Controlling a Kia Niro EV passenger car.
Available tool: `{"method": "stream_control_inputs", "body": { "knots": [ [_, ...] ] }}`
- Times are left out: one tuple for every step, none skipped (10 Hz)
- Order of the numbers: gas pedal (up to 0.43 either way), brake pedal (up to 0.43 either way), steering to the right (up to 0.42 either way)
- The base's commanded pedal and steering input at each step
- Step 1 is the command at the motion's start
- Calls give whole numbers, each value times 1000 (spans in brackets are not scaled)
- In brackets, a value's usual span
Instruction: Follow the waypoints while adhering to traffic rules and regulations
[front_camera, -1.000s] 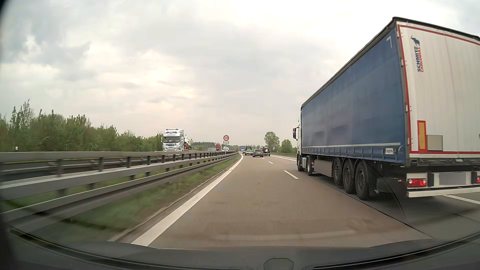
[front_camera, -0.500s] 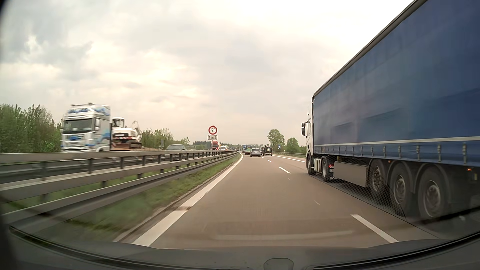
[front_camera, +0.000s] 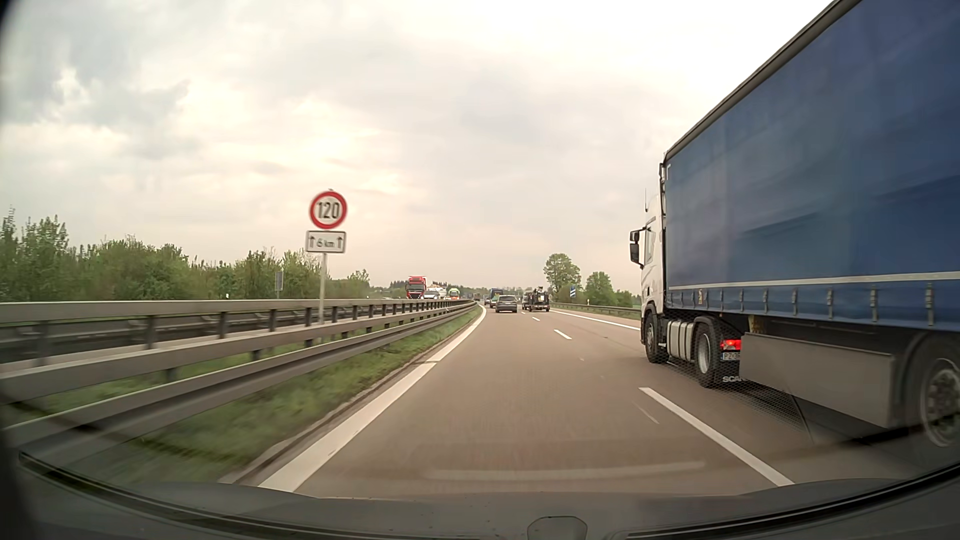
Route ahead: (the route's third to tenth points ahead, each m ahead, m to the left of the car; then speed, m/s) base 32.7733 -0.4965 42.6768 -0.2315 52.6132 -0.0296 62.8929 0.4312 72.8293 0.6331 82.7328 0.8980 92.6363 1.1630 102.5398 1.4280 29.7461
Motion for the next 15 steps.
{"method": "stream_control_inputs", "body": {
  "knots": [
    [177, 0, -5],
    [177, 0, -5],
    [177, 0, -5],
    [177, 0, -5],
    [177, 0, -5],
    [177, 0, -4],
    [197, 0, -3],
    [228, 0, -2],
    [248, 0, -2],
    [260, 0, -1],
    [260, 0, -2],
    [260, 0, -1],
    [260, 0, -2],
    [260, 0, -1],
    [268, 0, -1]
  ]
}}
